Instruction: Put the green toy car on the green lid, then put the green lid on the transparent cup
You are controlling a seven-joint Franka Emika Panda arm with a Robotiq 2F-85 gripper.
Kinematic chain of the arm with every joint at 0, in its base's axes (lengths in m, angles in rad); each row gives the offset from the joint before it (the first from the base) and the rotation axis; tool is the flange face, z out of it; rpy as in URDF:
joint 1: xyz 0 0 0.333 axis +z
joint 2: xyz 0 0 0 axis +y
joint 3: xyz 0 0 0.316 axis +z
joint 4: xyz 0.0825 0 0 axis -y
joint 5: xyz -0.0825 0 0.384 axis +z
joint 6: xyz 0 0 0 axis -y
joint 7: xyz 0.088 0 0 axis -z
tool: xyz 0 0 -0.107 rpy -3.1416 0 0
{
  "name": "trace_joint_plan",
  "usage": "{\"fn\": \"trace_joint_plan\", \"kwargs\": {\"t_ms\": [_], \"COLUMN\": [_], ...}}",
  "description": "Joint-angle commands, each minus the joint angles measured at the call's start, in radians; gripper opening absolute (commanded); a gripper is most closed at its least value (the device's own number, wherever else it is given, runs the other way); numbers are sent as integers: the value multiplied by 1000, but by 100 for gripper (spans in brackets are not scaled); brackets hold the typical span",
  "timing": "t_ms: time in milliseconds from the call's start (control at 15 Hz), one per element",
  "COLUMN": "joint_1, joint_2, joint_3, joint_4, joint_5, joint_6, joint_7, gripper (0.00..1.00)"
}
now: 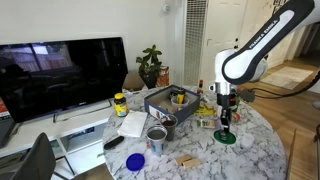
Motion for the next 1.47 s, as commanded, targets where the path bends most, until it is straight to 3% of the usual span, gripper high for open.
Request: {"fn": "trace_joint_plan", "kwargs": {"t_ms": [0, 333, 667, 733, 800, 1200, 1267, 1400], "joint_1": [65, 114, 148, 144, 147, 147, 147, 153], "joint_2": [23, 109, 226, 167, 184, 182, 182, 191], "joint_3": [-66, -86, -75, -82, -80, -84, -84, -88], "joint_4": [123, 308, 453, 395, 411, 411, 411, 424], "joint_5": [38, 49, 74, 57, 57, 56, 56, 58], "joint_6": [-106, -173, -165, -151, -150, -150, -150, -122], "joint_7": [37, 120, 166, 143, 145, 144, 144, 175], "gripper": [2, 2, 2, 2, 7, 7, 2, 2]}}
